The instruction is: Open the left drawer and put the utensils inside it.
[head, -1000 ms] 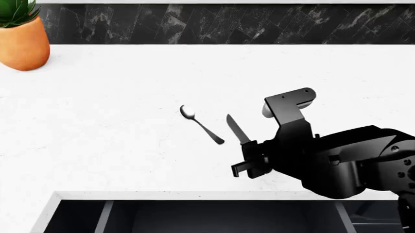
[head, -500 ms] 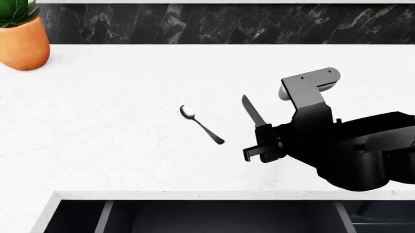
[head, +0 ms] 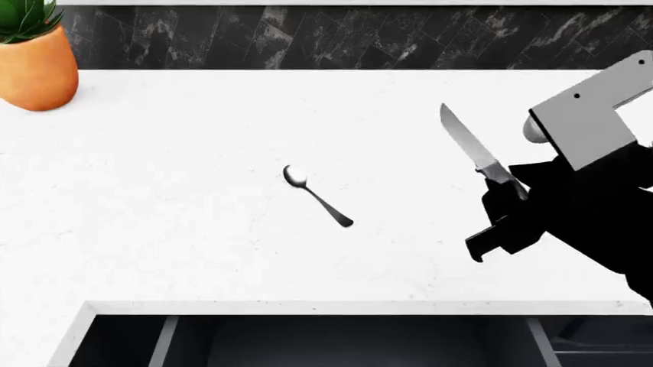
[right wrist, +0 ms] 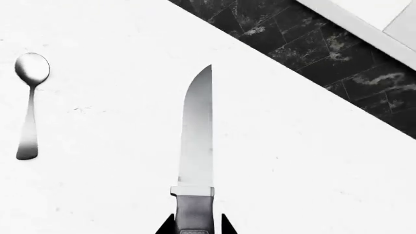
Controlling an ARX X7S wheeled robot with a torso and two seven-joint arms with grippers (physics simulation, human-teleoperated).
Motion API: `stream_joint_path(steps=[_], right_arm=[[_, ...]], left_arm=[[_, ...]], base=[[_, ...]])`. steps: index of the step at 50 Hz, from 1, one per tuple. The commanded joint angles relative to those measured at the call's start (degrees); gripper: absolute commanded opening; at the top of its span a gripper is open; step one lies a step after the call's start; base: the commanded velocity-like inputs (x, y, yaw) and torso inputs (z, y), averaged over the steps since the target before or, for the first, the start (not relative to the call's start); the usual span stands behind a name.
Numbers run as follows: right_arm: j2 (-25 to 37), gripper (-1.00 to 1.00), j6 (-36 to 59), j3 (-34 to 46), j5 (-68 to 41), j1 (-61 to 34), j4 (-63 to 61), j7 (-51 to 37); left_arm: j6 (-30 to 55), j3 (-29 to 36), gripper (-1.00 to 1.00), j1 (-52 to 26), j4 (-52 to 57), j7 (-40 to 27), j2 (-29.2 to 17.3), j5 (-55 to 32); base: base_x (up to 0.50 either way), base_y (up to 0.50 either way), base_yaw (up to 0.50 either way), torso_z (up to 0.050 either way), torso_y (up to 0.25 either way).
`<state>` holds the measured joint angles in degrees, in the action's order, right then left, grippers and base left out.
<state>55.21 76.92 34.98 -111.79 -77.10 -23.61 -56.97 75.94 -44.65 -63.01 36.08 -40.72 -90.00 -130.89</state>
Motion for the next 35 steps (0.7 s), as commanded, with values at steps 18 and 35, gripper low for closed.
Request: stream_joint_path(steps=[18, 35], right_arm=[[14.5, -1.0, 1.6, 2.6, 42.8, -9.0, -24.4, 51.7], [14.1, -1.0, -5.1, 4.1, 41.5, -8.7, -30.3, 60.5]], left_arm=[[-0.1, 0.0, 1.0, -0.7, -0.1, 0.8, 0.0, 0.7], [0.0, 0.2, 1.0, -0.9, -0.1, 0.2, 0.0, 0.3]], base=[[0.0, 0.0, 0.0, 0.0, 0.001], [0.0, 0.0, 0.0, 0.0, 0.001]])
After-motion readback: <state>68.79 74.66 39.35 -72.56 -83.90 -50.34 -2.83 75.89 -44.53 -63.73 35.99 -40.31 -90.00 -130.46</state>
